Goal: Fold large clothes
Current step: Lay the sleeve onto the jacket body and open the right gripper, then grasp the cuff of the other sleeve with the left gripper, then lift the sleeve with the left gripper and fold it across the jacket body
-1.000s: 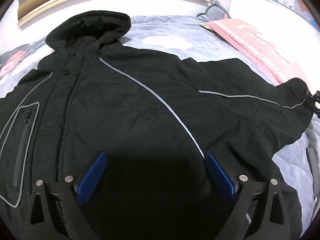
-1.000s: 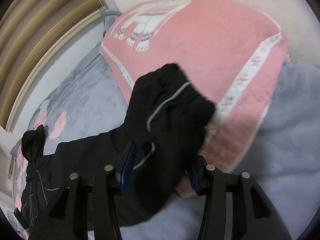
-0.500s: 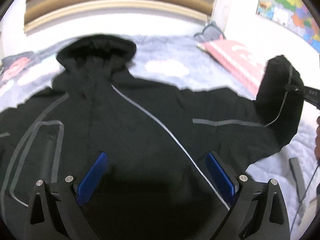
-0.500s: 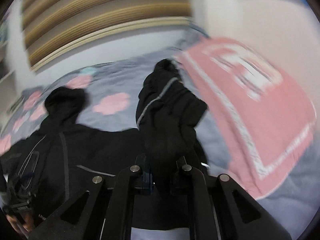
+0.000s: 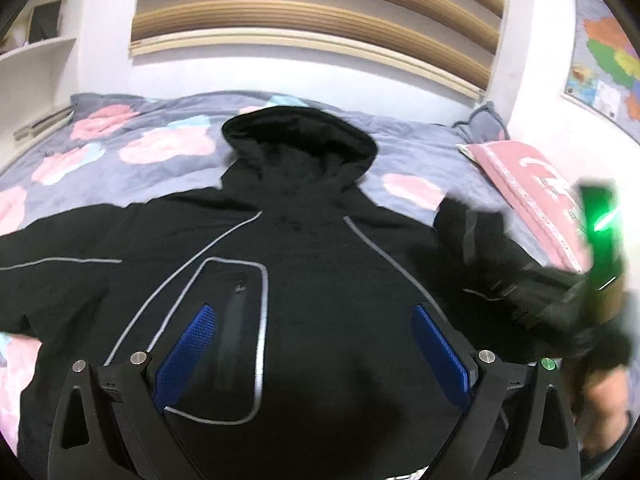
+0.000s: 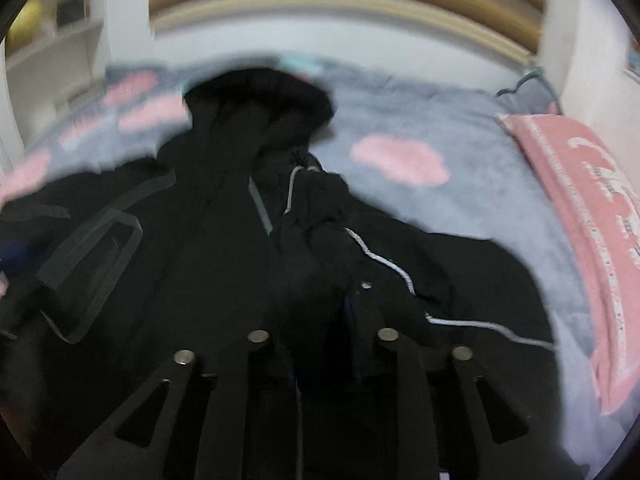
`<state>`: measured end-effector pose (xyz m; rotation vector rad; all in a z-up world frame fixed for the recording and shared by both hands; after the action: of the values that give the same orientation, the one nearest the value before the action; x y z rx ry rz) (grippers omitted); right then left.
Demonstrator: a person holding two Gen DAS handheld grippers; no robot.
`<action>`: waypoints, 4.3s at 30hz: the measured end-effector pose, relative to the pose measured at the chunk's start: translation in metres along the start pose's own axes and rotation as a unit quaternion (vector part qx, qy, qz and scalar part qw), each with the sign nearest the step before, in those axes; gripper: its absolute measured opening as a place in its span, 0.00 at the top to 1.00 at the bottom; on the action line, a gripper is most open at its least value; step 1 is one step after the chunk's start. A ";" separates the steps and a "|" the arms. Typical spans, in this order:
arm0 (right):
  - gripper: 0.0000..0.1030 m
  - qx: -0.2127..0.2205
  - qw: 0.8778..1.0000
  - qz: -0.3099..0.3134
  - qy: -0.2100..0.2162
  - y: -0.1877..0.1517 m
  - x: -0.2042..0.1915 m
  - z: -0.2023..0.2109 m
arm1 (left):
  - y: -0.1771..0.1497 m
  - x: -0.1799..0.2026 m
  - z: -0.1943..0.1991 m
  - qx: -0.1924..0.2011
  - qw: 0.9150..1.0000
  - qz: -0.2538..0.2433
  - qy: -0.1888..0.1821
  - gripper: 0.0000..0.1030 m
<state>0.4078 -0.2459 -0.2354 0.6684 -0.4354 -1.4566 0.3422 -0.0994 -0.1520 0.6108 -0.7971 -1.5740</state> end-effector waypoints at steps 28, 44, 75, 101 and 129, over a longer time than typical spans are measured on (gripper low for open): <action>0.62 -0.028 0.983 -0.180 -0.011 -0.069 0.188 0.009 | -0.013 0.118 -0.150 -0.143 0.967 0.062 -0.199 0.09; 0.43 0.001 0.987 -0.160 0.005 -0.043 0.152 0.068 | 0.060 0.092 -0.074 -0.035 0.982 -0.039 -0.182 0.77; 0.45 -0.049 0.991 -0.054 0.110 0.008 -0.067 0.066 | 0.025 -0.141 0.031 0.016 0.980 0.129 -0.151 0.26; 0.35 0.004 0.993 -0.085 0.081 -0.061 -0.090 -0.041 | -0.010 -0.261 0.044 0.024 0.988 0.151 0.011 0.34; 0.28 0.004 0.995 -0.067 0.070 -0.062 -0.094 -0.049 | -0.139 -0.574 0.059 0.071 0.920 0.339 0.184 0.80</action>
<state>0.3844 -0.1451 -0.3004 0.8125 -0.2915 -1.5243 0.2986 0.4837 -0.2531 0.6228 -0.7315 -0.7424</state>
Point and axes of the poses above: each gripper's, at about its wrist camera, not at the fingertips, and z roughly against the way its jaws point, x to its right, y to its top, the point moved 10 cm from there along -z, roughly the way its jaws point, and after that the axes turned 9 degrees about -z, right-handed, at the moved point
